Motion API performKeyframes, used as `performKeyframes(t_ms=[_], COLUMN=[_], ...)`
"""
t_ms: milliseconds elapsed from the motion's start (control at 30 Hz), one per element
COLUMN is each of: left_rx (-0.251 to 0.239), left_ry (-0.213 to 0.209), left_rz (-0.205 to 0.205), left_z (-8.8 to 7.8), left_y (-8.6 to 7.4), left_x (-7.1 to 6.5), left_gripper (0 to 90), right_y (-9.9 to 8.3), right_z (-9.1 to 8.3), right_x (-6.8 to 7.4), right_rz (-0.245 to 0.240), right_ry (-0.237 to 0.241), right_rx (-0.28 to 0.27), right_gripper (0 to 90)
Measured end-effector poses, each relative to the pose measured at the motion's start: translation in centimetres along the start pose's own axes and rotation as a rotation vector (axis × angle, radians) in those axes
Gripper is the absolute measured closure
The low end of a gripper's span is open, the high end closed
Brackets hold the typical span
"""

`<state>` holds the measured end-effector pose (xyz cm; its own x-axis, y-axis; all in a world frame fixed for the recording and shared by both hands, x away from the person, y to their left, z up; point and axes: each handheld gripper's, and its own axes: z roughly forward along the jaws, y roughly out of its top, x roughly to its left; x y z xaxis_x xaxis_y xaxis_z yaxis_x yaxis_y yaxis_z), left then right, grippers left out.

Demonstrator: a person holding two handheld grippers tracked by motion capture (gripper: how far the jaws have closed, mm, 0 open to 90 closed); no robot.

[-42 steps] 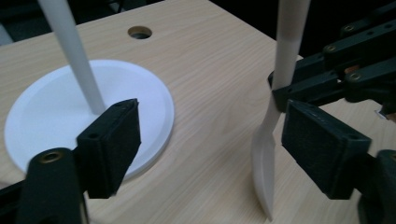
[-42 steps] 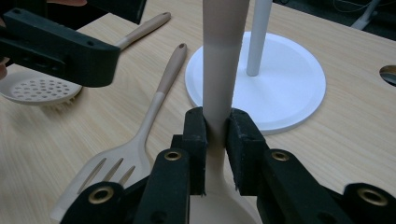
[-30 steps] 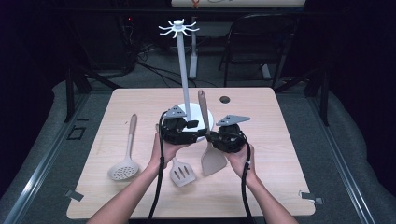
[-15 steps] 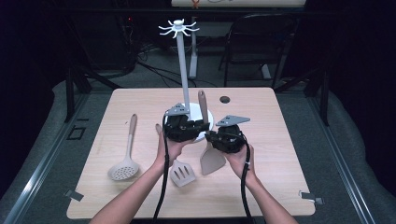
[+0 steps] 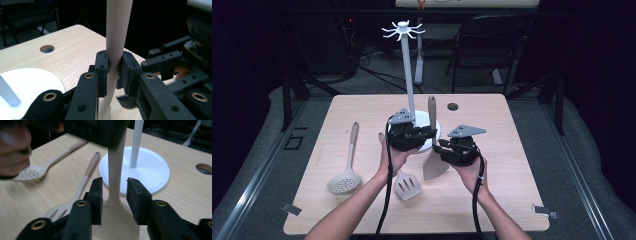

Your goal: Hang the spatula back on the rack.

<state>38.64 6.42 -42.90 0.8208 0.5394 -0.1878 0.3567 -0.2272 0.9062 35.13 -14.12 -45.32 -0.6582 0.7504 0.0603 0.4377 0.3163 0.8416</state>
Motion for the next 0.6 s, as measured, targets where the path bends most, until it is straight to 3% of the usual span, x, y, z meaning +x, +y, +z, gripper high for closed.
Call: performKeyframes(t_ms=[100,233,500,600], left_rx=[0.0,-0.005,-0.01,-0.007], left_ry=[0.003,0.011,0.029,0.038], left_rz=[0.005,0.012,0.036,0.04], left_z=[-0.1,-0.1,-0.4,-0.6], left_y=[0.3,0.8,2.0,2.4], left_x=[0.2,0.6,1.3,1.6], left_gripper=[77.0,77.0,76.9,76.9], right_y=[-0.6,-2.0,-3.0,-4.0], right_z=[-0.1,-0.9,-1.8,-2.3], right_x=[-0.1,-0.8,-1.8,-2.0], right_rz=[0.008,0.037,0.074,0.077], right_ry=[-0.004,-0.006,-0.001,-0.008], right_rx=[0.021,0.059,0.079,0.112], right_gripper=[58.7,39.7,23.3,15.0])
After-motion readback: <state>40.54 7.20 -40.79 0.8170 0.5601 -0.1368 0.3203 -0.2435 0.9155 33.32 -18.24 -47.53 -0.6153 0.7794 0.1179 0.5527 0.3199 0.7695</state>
